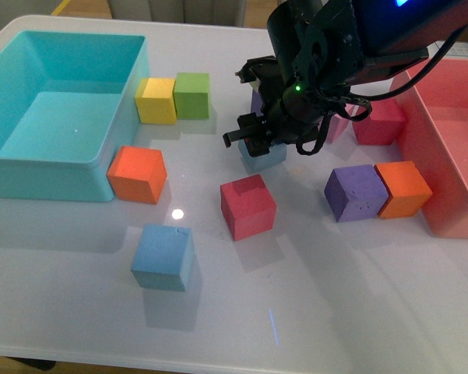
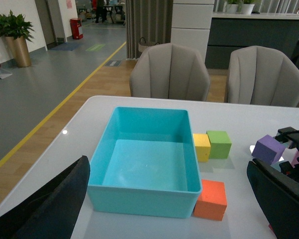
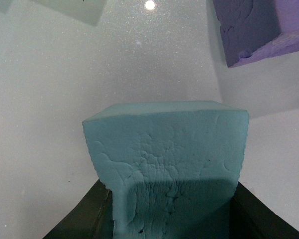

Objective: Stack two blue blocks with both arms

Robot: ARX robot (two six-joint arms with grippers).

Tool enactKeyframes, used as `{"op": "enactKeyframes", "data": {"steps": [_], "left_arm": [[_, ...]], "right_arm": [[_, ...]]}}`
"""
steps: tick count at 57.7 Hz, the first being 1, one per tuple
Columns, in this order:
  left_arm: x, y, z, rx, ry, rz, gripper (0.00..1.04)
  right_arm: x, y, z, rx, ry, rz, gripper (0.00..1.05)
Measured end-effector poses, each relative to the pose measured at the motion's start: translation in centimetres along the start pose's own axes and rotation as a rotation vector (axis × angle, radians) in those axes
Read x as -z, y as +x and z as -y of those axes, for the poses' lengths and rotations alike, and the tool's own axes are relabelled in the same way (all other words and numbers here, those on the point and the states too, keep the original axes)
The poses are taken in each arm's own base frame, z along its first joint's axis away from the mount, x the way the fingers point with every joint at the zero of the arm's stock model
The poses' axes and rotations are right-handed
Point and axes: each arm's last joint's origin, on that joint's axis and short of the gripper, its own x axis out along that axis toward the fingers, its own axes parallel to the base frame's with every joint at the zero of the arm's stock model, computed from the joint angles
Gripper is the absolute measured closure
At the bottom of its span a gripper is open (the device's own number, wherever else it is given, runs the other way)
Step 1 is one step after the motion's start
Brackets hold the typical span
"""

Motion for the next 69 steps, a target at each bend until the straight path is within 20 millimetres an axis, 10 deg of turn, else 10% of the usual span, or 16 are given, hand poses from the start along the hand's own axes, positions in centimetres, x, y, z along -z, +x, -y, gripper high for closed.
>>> {"op": "enactKeyframes", "data": {"steps": [10,32,53,61,69], "left_arm": [[0.0,0.0,0.0,0.000,0.000,0.000,0.09],[0.0,0.0,0.0,0.000,0.000,0.000,0.09],[0.0,0.0,0.0,0.000,0.000,0.000,0.09],[0.0,0.0,0.0,0.000,0.000,0.000,0.09],[0.0,0.0,0.0,0.000,0.000,0.000,0.09]], "right_arm": [[0.0,0.1,0.0,-0.002,0.001,0.001,0.61],[0.5,-1.4,0.5,0.026,0.007,0.064,0.09],[-0.8,-13.6,1.0,0.019,0.052,0.420,0.09],[1.8,-18.5,1.4,0.124,0.091,0.546,0.12],[8.0,-24.9,3.7,0.355,0.226,0.889,0.38]]}}
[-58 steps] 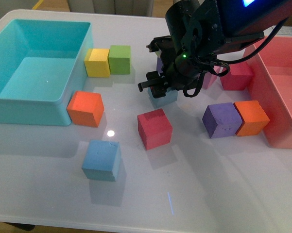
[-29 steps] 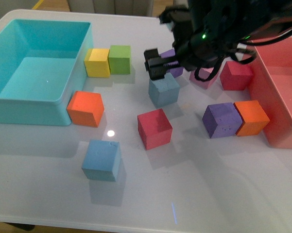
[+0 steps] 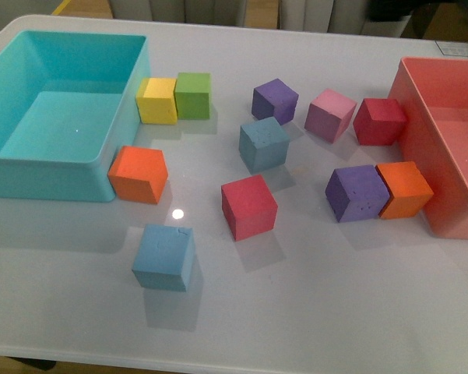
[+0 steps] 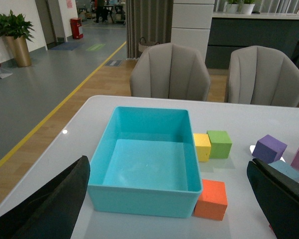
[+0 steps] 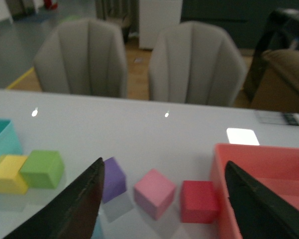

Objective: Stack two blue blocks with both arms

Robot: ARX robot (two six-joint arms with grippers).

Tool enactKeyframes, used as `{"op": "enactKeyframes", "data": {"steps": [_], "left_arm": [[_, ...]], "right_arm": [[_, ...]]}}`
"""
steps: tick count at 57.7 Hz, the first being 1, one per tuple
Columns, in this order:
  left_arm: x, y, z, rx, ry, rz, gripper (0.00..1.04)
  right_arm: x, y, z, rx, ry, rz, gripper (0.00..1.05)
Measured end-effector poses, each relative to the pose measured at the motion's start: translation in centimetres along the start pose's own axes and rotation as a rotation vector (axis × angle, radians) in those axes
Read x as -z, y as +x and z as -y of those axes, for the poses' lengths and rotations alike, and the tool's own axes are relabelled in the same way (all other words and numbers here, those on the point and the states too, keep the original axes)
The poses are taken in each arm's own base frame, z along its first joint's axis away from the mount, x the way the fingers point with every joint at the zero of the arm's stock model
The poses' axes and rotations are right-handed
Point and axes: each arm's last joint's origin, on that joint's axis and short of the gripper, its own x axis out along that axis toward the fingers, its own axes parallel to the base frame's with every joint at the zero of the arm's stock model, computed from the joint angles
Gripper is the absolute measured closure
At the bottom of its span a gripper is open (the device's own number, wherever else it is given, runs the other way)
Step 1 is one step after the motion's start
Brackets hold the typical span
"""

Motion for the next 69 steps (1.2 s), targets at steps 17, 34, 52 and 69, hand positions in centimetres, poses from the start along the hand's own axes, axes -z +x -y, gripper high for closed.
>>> {"op": "enactKeyframes", "data": {"steps": [17,34,52,69], "left_arm": [[0.0,0.0,0.0,0.000,0.000,0.000,0.09],[0.0,0.0,0.0,0.000,0.000,0.000,0.09],[0.0,0.0,0.0,0.000,0.000,0.000,0.09],[0.0,0.0,0.0,0.000,0.000,0.000,0.09]], "right_arm": [[1.5,-10.7,6.1,0.023,0.011,0.031,1.03],[2.4,-13.3,7.3,0.004,0.018,0.031,1.03],[3.2,-15.0,8.1,0.028,0.019,0.047,1.03],[2.8,-16.3,8.1,0.027,0.019,0.060,1.03]]}}
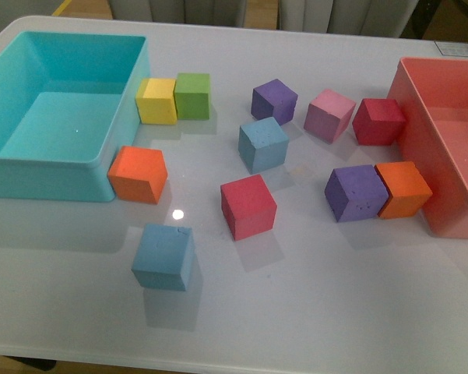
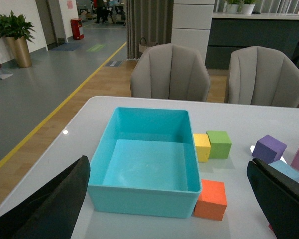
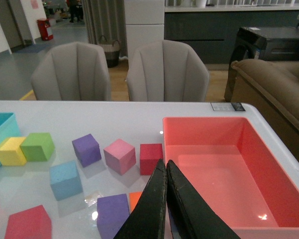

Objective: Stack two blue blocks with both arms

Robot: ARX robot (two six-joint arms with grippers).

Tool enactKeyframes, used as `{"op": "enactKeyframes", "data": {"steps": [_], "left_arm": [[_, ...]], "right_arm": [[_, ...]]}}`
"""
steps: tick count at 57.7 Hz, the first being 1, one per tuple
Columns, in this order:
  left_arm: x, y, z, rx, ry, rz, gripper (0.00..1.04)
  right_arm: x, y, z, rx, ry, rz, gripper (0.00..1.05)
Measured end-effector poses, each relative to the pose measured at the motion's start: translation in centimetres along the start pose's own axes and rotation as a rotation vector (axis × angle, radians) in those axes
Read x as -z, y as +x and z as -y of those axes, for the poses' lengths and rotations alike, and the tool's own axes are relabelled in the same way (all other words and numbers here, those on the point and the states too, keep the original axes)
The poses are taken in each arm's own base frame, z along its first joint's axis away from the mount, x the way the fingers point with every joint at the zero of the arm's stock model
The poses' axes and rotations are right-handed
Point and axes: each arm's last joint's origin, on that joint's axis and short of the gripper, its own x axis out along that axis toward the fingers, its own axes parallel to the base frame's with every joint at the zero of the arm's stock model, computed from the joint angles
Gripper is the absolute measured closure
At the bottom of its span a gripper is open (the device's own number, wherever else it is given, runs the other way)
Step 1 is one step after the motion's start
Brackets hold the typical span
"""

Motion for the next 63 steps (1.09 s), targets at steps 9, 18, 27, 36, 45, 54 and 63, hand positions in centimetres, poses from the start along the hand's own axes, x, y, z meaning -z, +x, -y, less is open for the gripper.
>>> {"op": "enactKeyframes", "data": {"steps": [9,18,27,36,45,54,63], "left_arm": [[0.0,0.0,0.0,0.000,0.000,0.000,0.09],[0.0,0.0,0.0,0.000,0.000,0.000,0.09],[0.0,0.0,0.0,0.000,0.000,0.000,0.09],[0.0,0.0,0.0,0.000,0.000,0.000,0.09],[0.0,0.0,0.0,0.000,0.000,0.000,0.09],[0.0,0.0,0.0,0.000,0.000,0.000,0.09],[0.0,0.0,0.0,0.000,0.000,0.000,0.09]], "right_arm": [[-0.1,-0.5,0.0,0.000,0.000,0.002,1.03],[-0.1,-1.0,0.0,0.000,0.000,0.004,1.03],[-0.1,-1.3,0.0,0.000,0.000,0.003,1.03],[-0.1,-1.6,0.0,0.000,0.000,0.004,1.03],[-0.1,-1.9,0.0,0.000,0.000,0.003,1.03],[0.2,-2.9,0.0,0.000,0.000,-0.003,1.03],[0.2,-3.0,0.0,-0.001,0.000,-0.002,1.02]]}}
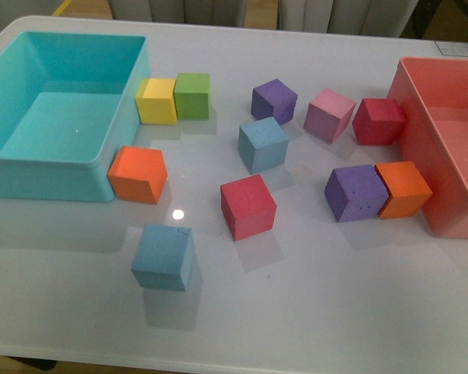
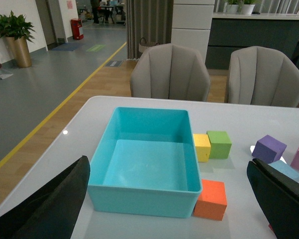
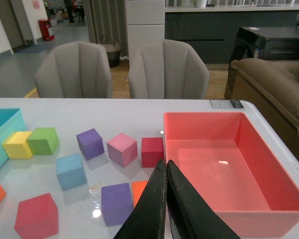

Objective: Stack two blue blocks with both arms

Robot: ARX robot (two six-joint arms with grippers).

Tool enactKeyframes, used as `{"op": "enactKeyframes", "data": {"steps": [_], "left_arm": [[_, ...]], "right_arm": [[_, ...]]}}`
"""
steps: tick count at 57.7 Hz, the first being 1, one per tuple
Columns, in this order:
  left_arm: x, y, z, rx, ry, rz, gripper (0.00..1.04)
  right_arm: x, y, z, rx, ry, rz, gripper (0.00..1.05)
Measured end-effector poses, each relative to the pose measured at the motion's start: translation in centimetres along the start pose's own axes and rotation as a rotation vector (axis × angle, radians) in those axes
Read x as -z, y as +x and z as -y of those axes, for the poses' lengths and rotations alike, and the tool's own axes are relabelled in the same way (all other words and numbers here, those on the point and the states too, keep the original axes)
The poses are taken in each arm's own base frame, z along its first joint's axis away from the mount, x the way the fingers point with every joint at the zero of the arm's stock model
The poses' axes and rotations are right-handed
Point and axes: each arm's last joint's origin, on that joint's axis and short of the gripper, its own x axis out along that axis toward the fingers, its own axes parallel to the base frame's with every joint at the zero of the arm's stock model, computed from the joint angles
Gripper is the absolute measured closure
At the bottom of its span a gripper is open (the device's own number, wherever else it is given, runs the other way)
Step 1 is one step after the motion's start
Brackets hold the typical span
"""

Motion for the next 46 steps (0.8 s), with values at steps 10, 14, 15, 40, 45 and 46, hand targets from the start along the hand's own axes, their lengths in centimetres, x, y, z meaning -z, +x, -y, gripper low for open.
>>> {"op": "enactKeyframes", "data": {"steps": [10,14,15,40,45,46], "left_arm": [[0.0,0.0,0.0,0.004,0.006,-0.011,0.09],[0.0,0.1,0.3,0.053,0.061,-0.292,0.09],[-0.1,0.2,0.4,0.068,0.073,-0.386,0.09],[1.6,7.0,10.1,0.379,0.228,-0.676,0.09],[3.5,7.8,12.0,0.415,0.264,-0.724,0.09],[3.8,8.0,12.4,0.423,0.270,-0.734,0.09]], "right_arm": [[0.0,0.0,0.0,0.000,0.000,0.001,0.60],[0.0,0.0,0.0,0.001,0.001,0.001,0.48],[0.0,0.0,0.0,0.000,0.000,0.000,0.45],[0.0,0.0,0.0,0.000,0.001,0.002,0.09],[0.0,0.0,0.0,0.000,0.001,0.002,0.09],[0.0,0.0,0.0,0.000,0.001,0.002,0.09]]}}
